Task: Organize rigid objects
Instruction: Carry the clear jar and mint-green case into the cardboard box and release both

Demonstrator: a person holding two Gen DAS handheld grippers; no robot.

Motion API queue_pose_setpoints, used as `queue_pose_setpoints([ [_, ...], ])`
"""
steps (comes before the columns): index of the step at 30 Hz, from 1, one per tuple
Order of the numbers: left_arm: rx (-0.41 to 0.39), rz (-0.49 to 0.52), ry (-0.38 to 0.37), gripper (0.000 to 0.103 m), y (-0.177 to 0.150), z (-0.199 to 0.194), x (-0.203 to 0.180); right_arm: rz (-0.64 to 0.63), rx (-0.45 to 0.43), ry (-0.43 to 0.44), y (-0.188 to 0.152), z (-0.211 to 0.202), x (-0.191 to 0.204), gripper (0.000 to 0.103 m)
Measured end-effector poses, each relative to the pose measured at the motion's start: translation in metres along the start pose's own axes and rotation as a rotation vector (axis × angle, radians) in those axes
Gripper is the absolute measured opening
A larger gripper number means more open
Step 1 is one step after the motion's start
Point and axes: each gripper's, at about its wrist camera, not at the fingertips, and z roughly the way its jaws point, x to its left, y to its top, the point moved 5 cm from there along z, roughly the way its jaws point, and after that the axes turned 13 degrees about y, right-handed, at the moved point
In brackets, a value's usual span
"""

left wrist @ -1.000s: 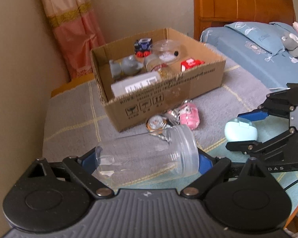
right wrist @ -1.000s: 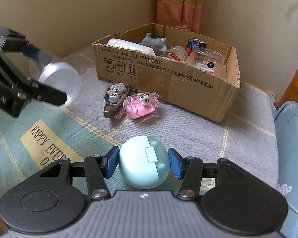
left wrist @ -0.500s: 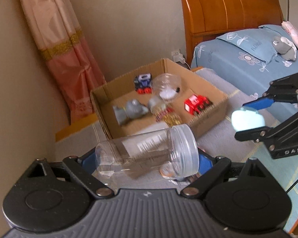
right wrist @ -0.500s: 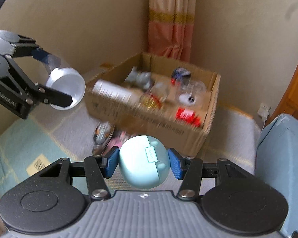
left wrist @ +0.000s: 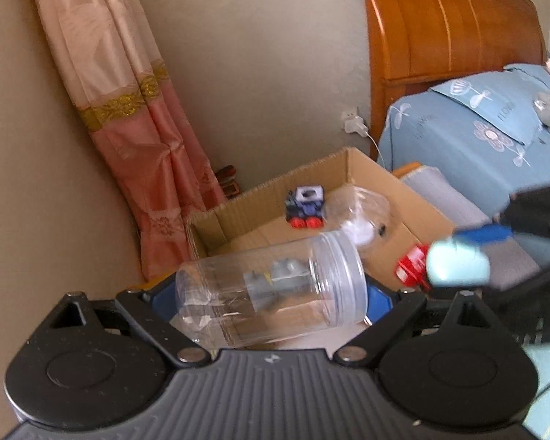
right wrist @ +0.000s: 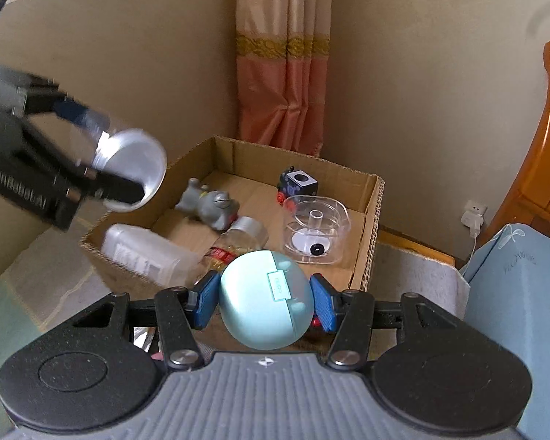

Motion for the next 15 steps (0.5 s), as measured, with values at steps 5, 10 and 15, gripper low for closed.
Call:
queue_pose_setpoints([
  [5, 0.019, -0.023, 0.003, 0.094, 0.018, 0.028, 0.003, 0.0, 0.008, 0.004, -0.001, 0.019, -0.002, 0.061],
  [10, 0.039, -0.029, -0.008, 0.094, 0.029, 0.054, -0.001, -0.026, -0.005, 0.003, -0.002, 0.014, 0.004, 0.094],
  [15, 0.078, -0.039, -0.008, 0.094, 0.034, 0.081, -0.008, -0.028, -0.005, -0.006, -0.007, 0.003, 0.007, 0.095],
])
